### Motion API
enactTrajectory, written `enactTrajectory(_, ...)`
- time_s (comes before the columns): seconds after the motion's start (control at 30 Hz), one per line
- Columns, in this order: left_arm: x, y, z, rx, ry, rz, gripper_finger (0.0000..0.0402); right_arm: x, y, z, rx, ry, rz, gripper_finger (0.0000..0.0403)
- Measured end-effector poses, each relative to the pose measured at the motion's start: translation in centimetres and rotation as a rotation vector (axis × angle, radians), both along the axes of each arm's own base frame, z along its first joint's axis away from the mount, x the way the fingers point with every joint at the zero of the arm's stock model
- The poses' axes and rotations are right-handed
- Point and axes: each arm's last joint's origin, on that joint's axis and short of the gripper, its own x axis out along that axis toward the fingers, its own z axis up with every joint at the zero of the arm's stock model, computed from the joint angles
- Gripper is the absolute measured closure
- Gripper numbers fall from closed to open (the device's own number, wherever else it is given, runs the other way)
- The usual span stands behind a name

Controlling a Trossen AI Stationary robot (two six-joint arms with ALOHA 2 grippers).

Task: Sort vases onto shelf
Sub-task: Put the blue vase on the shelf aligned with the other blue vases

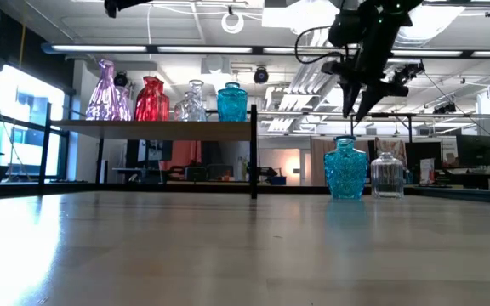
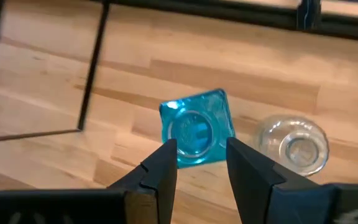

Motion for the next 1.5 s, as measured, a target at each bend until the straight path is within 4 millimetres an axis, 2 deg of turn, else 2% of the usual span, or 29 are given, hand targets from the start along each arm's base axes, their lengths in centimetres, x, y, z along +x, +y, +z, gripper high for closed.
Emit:
enactTrajectory(0.27,0.0,0.0,0.0,0.0,0.0,0.0,0.0216,1.1,-0.6,-2.2,0.033,0.063,-0.016,0.0284)
enactTrajectory(0.77,0.0,0.0,0.0,0.0,0.001,0.0,0.0216,2.4,-1.6,-5.1,0.094,0.153,-0.026,0.0287)
enactTrajectory(0.87,0.0,0.0,0.0,0.0,0.001,0.0,0.0216,2.4,-1.7,-5.2,0.1,0.154,-0.037,0.0307)
enactTrajectory(1.07,0.0,0.0,0.0,0.0,0.001,0.0,0.0216,2.5,-1.6,-5.1,0.106,0.145,-0.03,0.0386)
enactTrajectory(1.27,0.0,0.0,0.0,0.0,0.001,0.0,0.0216,2.6,-1.4,-5.1,0.14,0.117,-0.014,0.0381)
enactTrajectory(1.5,0.0,0.0,-0.1,-0.003,0.003,0.0,0.0216,3.1,-0.6,-4.8,0.181,0.089,0.028,0.0394)
